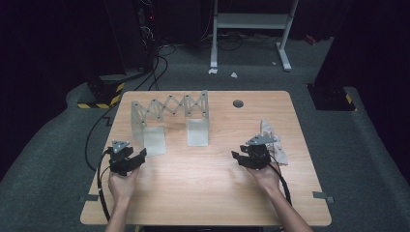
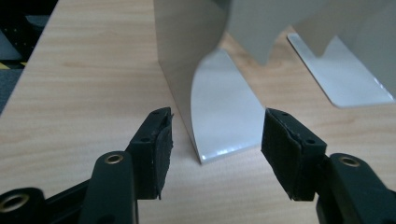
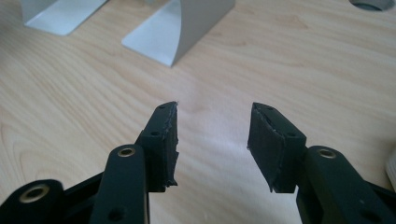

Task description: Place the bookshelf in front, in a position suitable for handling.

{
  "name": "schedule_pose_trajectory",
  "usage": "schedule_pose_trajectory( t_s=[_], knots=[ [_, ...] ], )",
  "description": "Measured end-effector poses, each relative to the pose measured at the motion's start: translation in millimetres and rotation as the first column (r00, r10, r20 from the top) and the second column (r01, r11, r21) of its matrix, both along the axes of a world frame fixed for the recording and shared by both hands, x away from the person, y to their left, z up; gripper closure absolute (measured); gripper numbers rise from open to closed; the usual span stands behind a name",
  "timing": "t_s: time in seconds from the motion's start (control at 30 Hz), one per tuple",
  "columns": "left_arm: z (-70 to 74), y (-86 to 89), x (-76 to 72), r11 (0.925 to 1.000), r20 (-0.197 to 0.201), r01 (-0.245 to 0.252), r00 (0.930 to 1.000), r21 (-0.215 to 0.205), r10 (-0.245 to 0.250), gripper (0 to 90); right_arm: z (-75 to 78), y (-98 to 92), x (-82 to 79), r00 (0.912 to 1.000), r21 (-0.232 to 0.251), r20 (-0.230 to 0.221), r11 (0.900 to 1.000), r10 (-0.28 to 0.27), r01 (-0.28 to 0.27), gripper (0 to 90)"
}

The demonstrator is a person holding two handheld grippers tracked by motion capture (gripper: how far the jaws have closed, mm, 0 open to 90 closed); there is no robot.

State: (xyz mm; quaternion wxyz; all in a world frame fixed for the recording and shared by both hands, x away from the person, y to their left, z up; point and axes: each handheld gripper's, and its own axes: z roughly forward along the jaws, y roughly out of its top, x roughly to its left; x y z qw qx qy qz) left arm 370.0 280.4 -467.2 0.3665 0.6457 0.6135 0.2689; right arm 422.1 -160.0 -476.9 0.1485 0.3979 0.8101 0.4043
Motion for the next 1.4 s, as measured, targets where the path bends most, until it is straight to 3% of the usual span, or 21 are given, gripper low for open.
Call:
schedule_pose_trajectory(
  t_s=[0.3,0.4,0.53,0.73,0.9,1.0,1.23,1.33,1.4],
  knots=[
    [4.3,7.9,20.0,0.9985,-0.012,-0.036,0.9993,-0.040,0.035,45.5,0.3,32.2,35.5,0.9996,0.023,-0.026,1.000,-0.008,0.009,56.5],
    [-2.0,9.2,26.8,0.9979,-0.042,-0.046,0.9981,-0.046,0.044,46.3,-8.7,46.9,51.6,0.9968,0.052,-0.077,0.998,-0.019,0.024,57.8],
    [-11.6,10.6,33.5,0.9951,-0.057,-0.077,0.9957,-0.063,0.073,47.0,-21.8,62.4,61.4,0.9926,0.040,-0.118,0.999,-0.031,0.036,58.2],
    [-24.8,14.8,38.8,0.9887,-0.073,-0.117,0.9912,-0.094,0.110,49.6,-29.0,82.3,64.9,0.9931,0.042,-0.110,0.998,-0.039,0.044,58.5],
    [-31.2,15.6,43.2,0.9870,-0.097,-0.121,0.9891,-0.106,0.111,53.0,-33.4,92.7,66.7,0.9932,0.030,-0.100,0.998,-0.060,0.063,59.3],
    [-34.4,14.3,47.1,0.9832,-0.102,-0.119,0.9892,-0.138,0.106,56.6,-37.2,99.2,70.6,0.9905,0.022,-0.105,0.996,-0.089,0.092,64.1],
    [-38.7,14.4,52.0,0.9773,-0.110,-0.130,0.9875,-0.167,0.113,65.5,-42.8,104.5,75.0,0.9865,0.004,-0.115,0.993,-0.117,0.118,72.9],
    [-38.6,10.9,52.4,0.9808,-0.107,-0.116,0.9891,-0.157,0.100,74.3,-43.0,108.1,75.6,0.9861,0.005,-0.118,0.993,-0.118,0.119,81.2],
    [-38.9,9.1,52.6,0.9821,-0.109,-0.117,0.9889,-0.148,0.102,78.5,-43.1,109.0,76.0,0.9842,0.008,-0.125,0.992,-0.126,0.128,81.7]
  ],
)
